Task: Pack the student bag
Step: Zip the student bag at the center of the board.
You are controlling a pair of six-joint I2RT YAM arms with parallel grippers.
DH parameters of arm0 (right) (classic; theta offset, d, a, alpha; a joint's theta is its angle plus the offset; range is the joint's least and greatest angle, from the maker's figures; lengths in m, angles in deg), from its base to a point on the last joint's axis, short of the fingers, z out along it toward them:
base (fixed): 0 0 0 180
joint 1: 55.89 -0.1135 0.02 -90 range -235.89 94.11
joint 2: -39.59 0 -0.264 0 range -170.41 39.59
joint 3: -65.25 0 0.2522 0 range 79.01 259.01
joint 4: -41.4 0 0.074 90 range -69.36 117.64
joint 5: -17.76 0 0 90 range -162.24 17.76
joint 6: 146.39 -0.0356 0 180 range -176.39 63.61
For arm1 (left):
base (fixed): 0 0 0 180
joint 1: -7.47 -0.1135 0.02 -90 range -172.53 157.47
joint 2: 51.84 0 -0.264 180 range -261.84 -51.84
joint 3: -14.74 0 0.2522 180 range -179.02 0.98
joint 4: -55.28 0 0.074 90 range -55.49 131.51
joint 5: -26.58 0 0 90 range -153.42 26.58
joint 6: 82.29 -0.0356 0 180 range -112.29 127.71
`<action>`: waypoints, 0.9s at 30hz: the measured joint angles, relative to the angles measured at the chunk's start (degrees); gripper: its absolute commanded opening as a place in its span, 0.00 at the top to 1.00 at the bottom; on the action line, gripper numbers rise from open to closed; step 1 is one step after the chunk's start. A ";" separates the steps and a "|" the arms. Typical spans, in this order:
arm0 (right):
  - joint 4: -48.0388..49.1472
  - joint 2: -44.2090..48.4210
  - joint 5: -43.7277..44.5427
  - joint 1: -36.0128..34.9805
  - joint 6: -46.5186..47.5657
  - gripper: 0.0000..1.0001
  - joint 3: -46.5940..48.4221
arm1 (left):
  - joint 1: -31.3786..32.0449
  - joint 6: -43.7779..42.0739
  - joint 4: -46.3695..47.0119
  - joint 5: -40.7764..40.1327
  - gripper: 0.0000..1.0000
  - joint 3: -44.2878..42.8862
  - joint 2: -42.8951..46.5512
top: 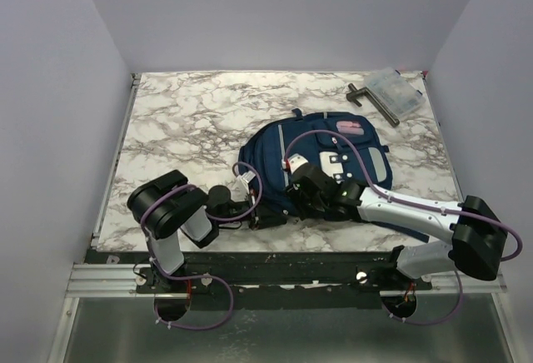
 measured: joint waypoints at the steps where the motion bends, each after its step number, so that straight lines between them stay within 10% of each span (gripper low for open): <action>1: 0.35 -0.37 -0.15 0.00 0.72 0.48 0.00 | 0.02 -0.76 -2.25 -0.66 1.00 -0.04 1.62; 13: 8.63 0.46 -7.91 0.02 6.93 0.44 -2.78 | 0.00 -10.56 -25.59 -3.93 1.00 -3.89 14.34; 19: 10.49 -1.29 -8.20 0.02 10.32 0.90 -3.96 | 0.11 -13.81 -31.32 -5.35 1.00 -3.93 17.35; 27: 10.03 -2.51 -7.13 -0.37 17.70 0.99 -3.21 | -1.73 -20.28 -46.23 -9.38 1.00 -6.38 26.43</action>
